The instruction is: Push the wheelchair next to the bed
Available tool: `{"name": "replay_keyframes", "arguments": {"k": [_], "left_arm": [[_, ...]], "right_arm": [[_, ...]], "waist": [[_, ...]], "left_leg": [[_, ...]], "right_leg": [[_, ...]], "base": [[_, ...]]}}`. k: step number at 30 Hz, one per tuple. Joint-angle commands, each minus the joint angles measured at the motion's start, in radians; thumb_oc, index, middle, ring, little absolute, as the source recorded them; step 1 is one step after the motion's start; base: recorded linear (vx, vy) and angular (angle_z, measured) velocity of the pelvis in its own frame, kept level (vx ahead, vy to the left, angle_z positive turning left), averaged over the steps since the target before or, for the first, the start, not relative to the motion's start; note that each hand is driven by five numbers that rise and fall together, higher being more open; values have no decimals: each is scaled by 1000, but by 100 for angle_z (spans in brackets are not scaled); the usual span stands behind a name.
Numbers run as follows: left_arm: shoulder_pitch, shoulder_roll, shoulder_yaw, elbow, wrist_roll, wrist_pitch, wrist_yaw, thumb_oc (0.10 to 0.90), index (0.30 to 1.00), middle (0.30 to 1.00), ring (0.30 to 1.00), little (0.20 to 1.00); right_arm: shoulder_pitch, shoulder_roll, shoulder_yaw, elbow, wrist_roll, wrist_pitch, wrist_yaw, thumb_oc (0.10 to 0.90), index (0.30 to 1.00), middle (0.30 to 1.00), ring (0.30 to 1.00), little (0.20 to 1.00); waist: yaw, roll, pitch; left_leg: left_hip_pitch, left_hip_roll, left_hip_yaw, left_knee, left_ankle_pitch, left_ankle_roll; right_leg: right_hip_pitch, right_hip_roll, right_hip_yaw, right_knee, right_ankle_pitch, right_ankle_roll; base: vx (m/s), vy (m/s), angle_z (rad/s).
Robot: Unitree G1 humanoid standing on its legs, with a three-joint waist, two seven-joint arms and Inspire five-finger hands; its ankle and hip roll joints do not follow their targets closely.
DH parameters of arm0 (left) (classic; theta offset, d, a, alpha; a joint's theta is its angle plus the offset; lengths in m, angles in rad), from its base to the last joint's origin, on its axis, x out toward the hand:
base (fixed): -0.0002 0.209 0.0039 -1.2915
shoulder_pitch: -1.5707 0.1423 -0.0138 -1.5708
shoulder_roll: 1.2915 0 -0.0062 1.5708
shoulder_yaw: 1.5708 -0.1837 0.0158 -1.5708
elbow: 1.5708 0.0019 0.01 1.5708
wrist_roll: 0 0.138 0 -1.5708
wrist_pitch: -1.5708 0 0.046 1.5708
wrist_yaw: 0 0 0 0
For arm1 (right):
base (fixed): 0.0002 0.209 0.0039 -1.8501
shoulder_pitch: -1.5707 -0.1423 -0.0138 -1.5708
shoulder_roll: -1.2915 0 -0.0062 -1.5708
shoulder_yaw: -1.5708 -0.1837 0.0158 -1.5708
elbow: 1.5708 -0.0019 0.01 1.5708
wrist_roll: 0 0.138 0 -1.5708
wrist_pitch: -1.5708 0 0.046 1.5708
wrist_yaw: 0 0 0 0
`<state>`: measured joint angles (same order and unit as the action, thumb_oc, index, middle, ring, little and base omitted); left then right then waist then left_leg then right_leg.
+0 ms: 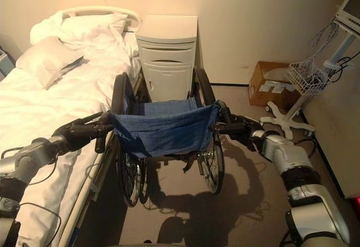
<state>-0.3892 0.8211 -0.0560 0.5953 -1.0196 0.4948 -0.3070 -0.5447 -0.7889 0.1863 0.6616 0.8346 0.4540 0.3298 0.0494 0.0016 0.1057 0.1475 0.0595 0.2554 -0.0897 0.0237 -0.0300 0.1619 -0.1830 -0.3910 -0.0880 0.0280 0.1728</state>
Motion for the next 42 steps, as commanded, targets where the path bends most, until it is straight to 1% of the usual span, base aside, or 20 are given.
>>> {"name": "replay_keyframes", "arguments": {"k": [1,5,9,14,17,21,23,24,25,28,31,33,34,35,36,37,39,40,41,42], "left_arm": [[34,145,101,123,-110,-27,-52,800,900,900,900,900],[65,148,158,217,-222,-18,-160,800,900,900,900,900],[80,135,197,265,-259,1,-200,800,900,900,900,900],[97,124,232,314,-321,35,-286,800,900,900,900,900],[116,99,262,320,-389,47,-310,800,900,900,900,900],[145,53,311,318,-498,80,-361,800,900,900,900,900],[168,-14,338,288,-574,79,-406,800,900,900,900,900],[170,-19,339,284,-578,80,-408,800,900,900,900,900],[175,-47,338,274,-581,75,-418,800,900,900,900,900],[196,-127,327,267,-469,50,-432,800,900,900,900,900],[231,-187,308,297,-314,19,-451,800,900,900,900,900],[259,-222,287,325,-225,-12,-470,800,900,900,900,900],[279,-250,274,349,-156,-35,-476,800,900,900,900,900],[283,-253,273,352,-146,-39,-479,800,900,900,900,900],[308,-288,253,375,-63,-74,-483,800,900,900,900,900],[323,-313,235,392,-22,-102,-489,800,900,900,900,900],[349,-362,210,414,18,-147,-470,800,900,900,900,900],[354,-371,206,416,27,-157,-463,800,900,900,900,900],[369,-404,191,428,64,-204,-438,800,900,900,900,900],[373,-416,179,437,68,-223,-424,800,900,900,900,900]], "right_arm": [[2,-244,-112,126,107,-7,42,800,900,900,900,900],[-6,-309,-166,234,145,23,168,800,900,900,900,900],[-5,-339,-190,281,131,46,215,800,900,900,900,900],[19,-373,-223,328,122,80,282,800,900,900,900,900],[58,-366,-267,353,123,88,308,800,900,900,900,900],[109,-358,-324,386,54,101,341,800,900,900,900,900],[144,-322,-354,400,3,104,358,800,900,900,900,900],[148,-319,-356,401,-1,106,360,800,900,900,900,900],[158,-298,-361,401,-12,105,357,800,900,900,900,900],[186,-223,-366,393,-48,98,342,800,900,900,900,900],[214,-147,-355,374,-85,65,327,800,900,900,900,900],[232,-95,-343,349,-93,31,295,800,900,900,900,900],[242,-45,-331,336,-91,-3,266,800,900,900,900,900],[246,-38,-331,331,-90,-7,260,800,900,900,900,900],[263,16,-328,316,-104,-60,229,800,900,900,900,900],[273,54,-323,308,-104,-91,198,800,900,900,900,900],[298,124,-320,304,-113,-174,155,800,900,900,900,900],[303,137,-320,306,-119,-191,147,800,900,900,900,900],[319,192,-319,308,-122,-255,115,800,900,900,900,900],[323,213,-316,307,-117,-281,102,800,900,900,900,900]], "waist": [[8,6,-93],[4,-4,-101],[3,-11,-109],[-5,-23,-111],[-7,-28,-112],[-5,-36,-113],[-2,-42,-110],[-2,-43,-109],[-1,-45,-108],[2,-49,-104],[7,-50,-99],[10,-50,-97],[13,-48,-93],[13,-48,-94],[17,-45,-93],[19,-42,-91],[27,-37,-89],[28,-36,-89],[34,-32,-86],[35,-30,-86]], "left_leg": [[-3,-11,7,3,-34,-32],[-1,-14,6,4,-48,-34],[-6,-16,6,2,-47,-36],[-2,-16,9,2,-55,-36],[-1,-17,8,2,-59,-36],[0,-18,7,2,-63,-36],[1,-18,5,2,-68,-35],[1,-18,5,2,-69,-35],[2,-18,3,2,-71,-34],[4,-17,2,2,-74,-32],[5,-19,-1,2,-77,-28],[5,-20,-1,2,-78,-25],[4,-21,-2,2,-78,-23],[4,-21,-1,2,-78,-22],[3,-22,-2,2,-78,-19],[3,-23,-3,2,-79,-17],[2,-26,-7,2,-80,-13],[1,-26,-8,2,-80,-12],[1,-28,-12,2,-79,-10],[0,-29,-14,2,-78,-9]], "right_leg": [[-27,37,30,65,-34,-20],[-26,41,34,66,-46,-20],[-31,45,39,64,-45,-23],[-32,49,46,62,-50,-25],[-32,50,49,62,-53,-25],[-30,51,49,59,-54,-26],[-29,50,49,60,-57,-28],[-29,50,49,60,-58,-29],[-29,50,49,60,-59,-30],[-29,49,47,62,-60,-31],[-29,49,45,64,-61,-33],[-29,48,44,64,-60,-33],[-31,48,44,64,-59,-34],[-31,48,45,64,-58,-34],[-32,49,45,63,-57,-34],[-33,49,45,64,-57,-34],[-34,49,47,63,-57,-35],[-34,49,47,63,-57,-35],[-34,49,48,63,-56,-35],[-35,48,48,64,-56,-35]], "base": [[0,0,0],[-2,-1,-1],[0,0,0],[6,-17,-3],[4,-8,-1],[6,-25,0],[-5,-35,0],[-5,-30,0],[0,0,0],[0,0,0],[0,0,0],[0,0,0],[0,0,0],[0,0,0],[0,0,0],[0,0,0],[0,0,0],[0,0,0],[0,0,0],[0,0,0]]}}
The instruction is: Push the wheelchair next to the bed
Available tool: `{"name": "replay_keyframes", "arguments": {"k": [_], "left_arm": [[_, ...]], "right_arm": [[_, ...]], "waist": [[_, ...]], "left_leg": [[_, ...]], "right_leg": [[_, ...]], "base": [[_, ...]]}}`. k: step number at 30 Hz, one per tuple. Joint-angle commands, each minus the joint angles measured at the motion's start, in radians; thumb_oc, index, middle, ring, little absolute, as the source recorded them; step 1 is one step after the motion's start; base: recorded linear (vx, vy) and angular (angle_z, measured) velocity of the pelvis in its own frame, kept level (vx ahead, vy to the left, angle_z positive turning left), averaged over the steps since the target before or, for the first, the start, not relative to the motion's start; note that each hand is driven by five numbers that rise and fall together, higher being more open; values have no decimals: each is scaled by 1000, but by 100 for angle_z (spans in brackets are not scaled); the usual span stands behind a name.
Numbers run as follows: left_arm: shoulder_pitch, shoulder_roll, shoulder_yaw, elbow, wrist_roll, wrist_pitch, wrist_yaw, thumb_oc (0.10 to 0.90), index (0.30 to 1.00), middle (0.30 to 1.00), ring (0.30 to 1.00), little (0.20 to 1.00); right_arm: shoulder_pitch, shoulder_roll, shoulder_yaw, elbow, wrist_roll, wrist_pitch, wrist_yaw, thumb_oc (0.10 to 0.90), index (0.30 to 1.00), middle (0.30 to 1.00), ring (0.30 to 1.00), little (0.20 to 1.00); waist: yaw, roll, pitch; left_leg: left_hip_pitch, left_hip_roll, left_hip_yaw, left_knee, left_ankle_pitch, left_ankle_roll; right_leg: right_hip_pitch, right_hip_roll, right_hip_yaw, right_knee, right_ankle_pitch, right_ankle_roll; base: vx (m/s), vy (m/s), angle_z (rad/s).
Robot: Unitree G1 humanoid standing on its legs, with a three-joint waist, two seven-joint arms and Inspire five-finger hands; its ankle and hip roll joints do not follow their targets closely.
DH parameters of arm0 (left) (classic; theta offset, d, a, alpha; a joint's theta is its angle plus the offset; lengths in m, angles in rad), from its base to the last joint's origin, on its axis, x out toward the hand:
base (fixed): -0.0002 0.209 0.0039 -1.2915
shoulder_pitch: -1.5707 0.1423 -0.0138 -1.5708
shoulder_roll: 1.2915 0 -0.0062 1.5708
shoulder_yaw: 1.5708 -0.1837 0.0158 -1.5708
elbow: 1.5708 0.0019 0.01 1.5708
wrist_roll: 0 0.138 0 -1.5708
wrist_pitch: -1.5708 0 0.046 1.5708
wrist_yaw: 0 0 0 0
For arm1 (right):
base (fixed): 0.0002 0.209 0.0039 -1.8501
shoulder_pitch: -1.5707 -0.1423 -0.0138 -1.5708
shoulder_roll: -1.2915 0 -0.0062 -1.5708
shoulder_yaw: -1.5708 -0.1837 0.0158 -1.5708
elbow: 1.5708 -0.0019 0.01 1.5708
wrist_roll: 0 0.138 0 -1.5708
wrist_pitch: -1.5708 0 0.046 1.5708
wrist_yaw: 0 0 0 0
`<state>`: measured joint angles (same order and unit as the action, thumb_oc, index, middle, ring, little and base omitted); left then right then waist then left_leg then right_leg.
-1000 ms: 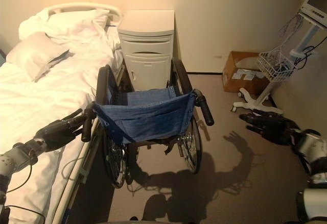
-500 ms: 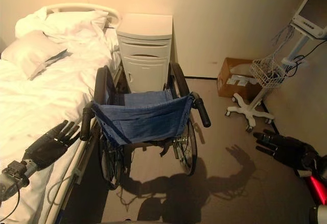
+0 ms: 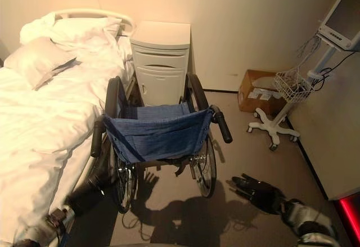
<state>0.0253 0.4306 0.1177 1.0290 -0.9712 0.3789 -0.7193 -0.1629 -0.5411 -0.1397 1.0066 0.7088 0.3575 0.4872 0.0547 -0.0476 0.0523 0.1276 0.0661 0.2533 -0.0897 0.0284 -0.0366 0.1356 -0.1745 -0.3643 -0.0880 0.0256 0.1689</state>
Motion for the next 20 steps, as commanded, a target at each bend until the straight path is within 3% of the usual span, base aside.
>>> {"name": "replay_keyframes", "arguments": {"k": [1,3,6,8,10,11,13,20], "left_arm": [[-36,-41,-1,7,28,-124,-1,800,900,900,900,900],[-15,-93,-34,26,60,-193,29,800,900,900,900,900],[0,-135,-66,29,98,-264,70,800,900,900,900,900],[12,-170,-106,31,162,-371,141,800,900,900,900,900],[12,-183,-129,30,198,-423,172,800,900,900,900,900],[11,-198,-155,25,227,-490,231,800,900,900,900,900],[5,-216,-183,19,270,-563,301,800,900,900,900,900],[2,-279,-293,-31,305,-673,422,800,900,900,900,900]], "right_arm": [[-54,-10,14,-39,15,-209,-68,800,900,900,900,900],[-29,86,29,-43,43,-289,-111,800,900,900,900,900],[3,179,52,-56,82,-358,-128,800,900,900,900,900],[33,276,94,-70,114,-419,-142,800,900,900,900,900],[43,313,118,-74,122,-436,-144,800,900,900,900,900],[55,347,143,-73,138,-445,-132,800,900,900,900,900],[66,378,171,-71,131,-462,-128,800,900,900,900,900],[91,438,272,-82,114,-504,-159,800,900,900,900,900]], "waist": [[31,21,-32],[30,28,-31],[28,33,-31],[24,39,-29],[22,41,-29],[18,45,-28],[14,48,-28],[6,53,-24]], "left_leg": [[20,-36,-13,2,-83,-1],[20,-39,-15,3,-81,3],[20,-42,-17,2,-82,5],[21,-44,-19,2,-83,7],[21,-44,-19,2,-82,7],[22,-45,-19,2,-82,7],[22,-45,-18,2,-82,7],[19,-45,-19,2,-79,8]], "right_leg": [[-9,41,23,65,-53,-31],[-9,41,27,67,-54,-31],[-11,41,31,67,-54,-31],[-11,42,35,67,-53,-32],[-11,42,36,65,-51,-32],[-11,42,38,63,-50,-33],[-13,41,40,63,-47,-32],[-14,39,42,58,-41,-34]], "base": [[0,0,0],[0,0,0],[0,0,0],[0,0,0],[0,0,0],[0,0,0],[0,0,0],[0,0,0]]}}
